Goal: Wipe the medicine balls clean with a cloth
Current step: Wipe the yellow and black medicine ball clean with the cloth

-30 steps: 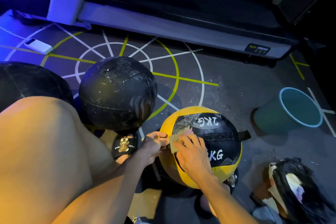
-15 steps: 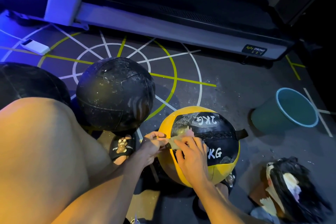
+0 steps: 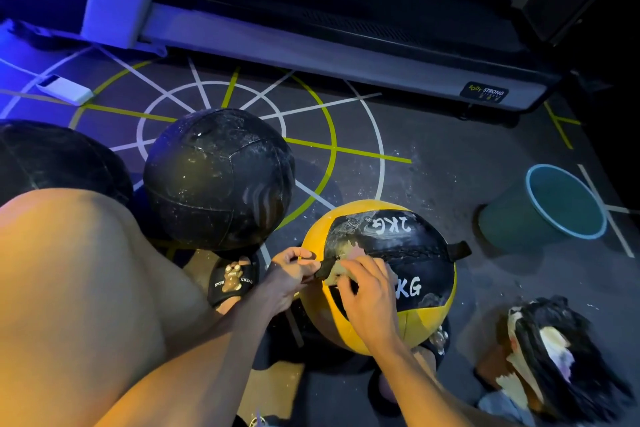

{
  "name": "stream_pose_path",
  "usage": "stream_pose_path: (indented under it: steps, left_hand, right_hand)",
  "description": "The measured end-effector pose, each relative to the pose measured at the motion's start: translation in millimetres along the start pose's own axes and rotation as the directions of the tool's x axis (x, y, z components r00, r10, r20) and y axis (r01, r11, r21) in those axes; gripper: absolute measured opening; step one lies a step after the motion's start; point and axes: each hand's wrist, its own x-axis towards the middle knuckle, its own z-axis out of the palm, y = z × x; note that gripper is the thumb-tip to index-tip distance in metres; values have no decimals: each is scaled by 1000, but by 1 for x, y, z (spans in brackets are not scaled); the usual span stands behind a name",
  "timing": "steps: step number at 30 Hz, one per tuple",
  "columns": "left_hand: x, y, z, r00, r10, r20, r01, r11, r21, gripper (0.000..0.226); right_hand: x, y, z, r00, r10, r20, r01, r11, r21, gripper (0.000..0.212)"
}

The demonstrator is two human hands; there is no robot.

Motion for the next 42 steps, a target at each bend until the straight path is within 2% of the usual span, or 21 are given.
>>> stream_pose_path:
  steps: [4,8,10,12,14,15,17,19,20,21,24,25,28,29,32,34,36,37,39,42]
  left_hand:
    - [0,2,-2,1000,0,4,0,1000,-25,21]
    - [0,2,-2,1000,9,14,-8,1000,-25,22]
    - [1,-1,-1,999,13,30,-13,1000,-19,22]
    - [-1,-2,1,999,20,41,-19,1000,-24,22]
    - [-2,-1,3,999,24,47,-22,999,-38,21]
    - [-2,-2,4,999,21,45,-19,999,-40,21]
    - [-2,-3,4,999,24,30,-23,999,-27,21]
    - [0,-6,2,999,30,23,-30,1000,-4,20]
    - [0,-7,1,999,31,22,-31,999,3,19]
    - [-1,-6,1,999,31,21,-31,1000,-1,19]
    - [-2,-1,8,999,32,33,-31,999,-20,23]
    - [-3,0,9,999,30,30,-30,999,-19,24]
    - [-2,-4,5,999,39,19,-40,999,18,22]
    - [-4,-3,5,999,34,22,-34,999,20,21]
    - [-5,0,9,998,41,47,-40,999,-26,22]
    - [-7,1,15,995,65,72,-66,998,2,22]
    - [-9,1,18,988,114,108,-120,992,46,21]
    - [-11,3,21,980,148,133,-159,984,77,19]
    - [-13,7,27,964,199,176,-229,958,172,17]
    - [-15,7,33,955,222,194,-259,946,193,19]
  right_hand:
    - [-9,7,4,988,-125,92,138,977,-162,32]
    - [-4,13,-5,965,-181,189,218,955,-200,18]
    - [5,11,-16,986,-80,147,107,978,-182,19]
    - [22,6,-31,991,130,32,-128,991,-48,11]
    - [35,2,-37,978,206,-28,-207,978,-28,10]
    - [38,-3,-34,986,164,39,-160,981,-108,11]
    - [30,-14,-19,975,26,223,36,962,-272,15]
    - [17,-17,-8,933,-113,343,225,924,-309,32]
    - [18,-13,-8,920,-146,364,271,907,-321,38]
    - [22,-10,-11,918,-135,372,264,909,-321,38]
    - [32,-8,-21,971,30,237,50,944,-325,32]
    - [31,-14,-19,965,67,252,18,948,-319,33]
    - [16,-28,-6,940,-49,337,170,925,-341,39]
    - [16,-23,-8,938,-46,345,160,937,-310,35]
    - [22,1,-23,975,32,222,28,964,-265,29]
    - [20,6,-30,974,48,220,10,967,-256,29]
    - [20,12,-39,970,113,214,-83,986,-142,18]
    - [21,19,-47,966,188,177,-178,982,-70,12]
    - [24,40,-67,939,345,5,-344,936,68,11]
    - [26,65,-92,890,410,-201,-402,912,77,17]
